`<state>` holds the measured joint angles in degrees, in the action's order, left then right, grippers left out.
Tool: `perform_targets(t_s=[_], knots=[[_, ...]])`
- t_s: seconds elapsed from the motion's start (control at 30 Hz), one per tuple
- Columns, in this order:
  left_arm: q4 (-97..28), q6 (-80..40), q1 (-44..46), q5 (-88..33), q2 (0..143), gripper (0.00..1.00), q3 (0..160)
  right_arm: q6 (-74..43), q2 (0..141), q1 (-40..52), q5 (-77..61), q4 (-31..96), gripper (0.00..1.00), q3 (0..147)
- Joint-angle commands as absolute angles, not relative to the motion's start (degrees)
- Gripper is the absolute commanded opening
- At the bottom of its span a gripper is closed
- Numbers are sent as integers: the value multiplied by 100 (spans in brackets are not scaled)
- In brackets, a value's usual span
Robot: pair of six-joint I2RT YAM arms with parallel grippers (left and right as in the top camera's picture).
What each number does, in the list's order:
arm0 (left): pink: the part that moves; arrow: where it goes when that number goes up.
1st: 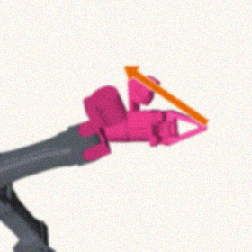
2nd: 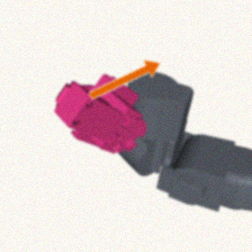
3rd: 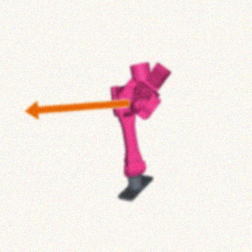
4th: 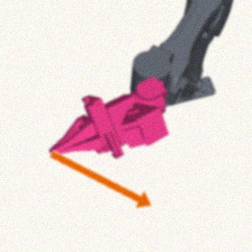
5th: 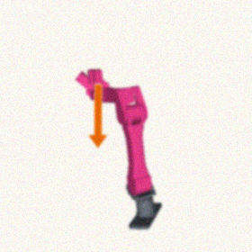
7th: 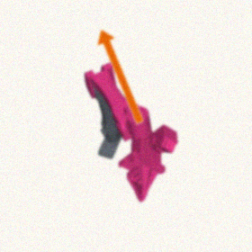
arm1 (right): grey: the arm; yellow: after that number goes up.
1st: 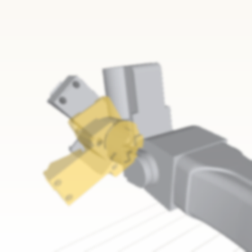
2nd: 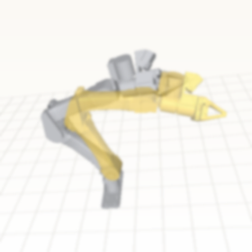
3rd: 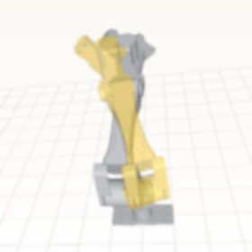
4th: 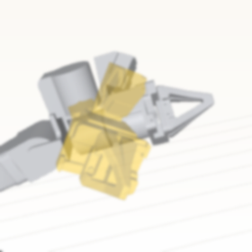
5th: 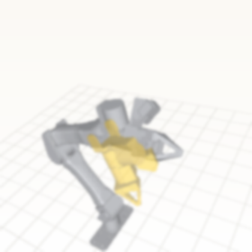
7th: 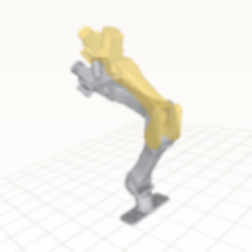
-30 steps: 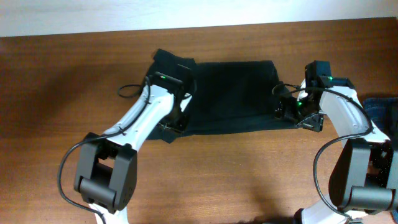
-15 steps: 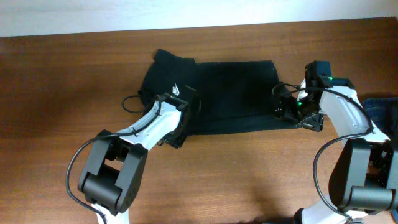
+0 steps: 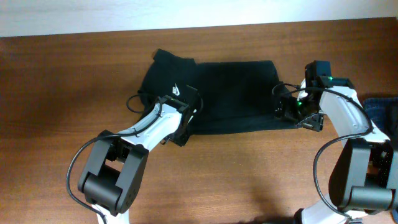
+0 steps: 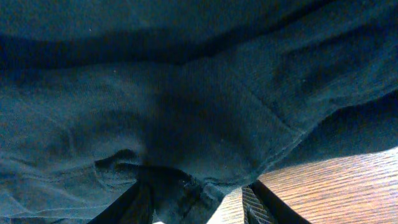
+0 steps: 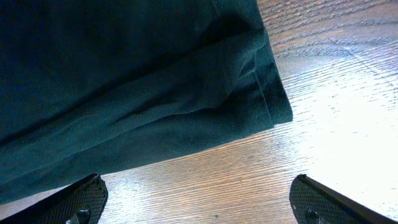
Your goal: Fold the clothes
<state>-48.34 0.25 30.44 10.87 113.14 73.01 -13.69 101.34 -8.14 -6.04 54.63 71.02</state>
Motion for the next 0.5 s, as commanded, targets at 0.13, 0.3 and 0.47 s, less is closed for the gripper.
perform_targets(t_s=[0.13,0.3,0.47], knots=[[-4906,117,3076,1302,11369,27,7218,-1372,10154,-777,-534,5443,99,7065],[-5218,117,3076,1337,11365,14,7491,-1372,10154,-777,-534,5443,99,7065],[-5470,139,3074,1354,11356,7,7846,-1372,10154,-777,-534,5446,98,7065]])
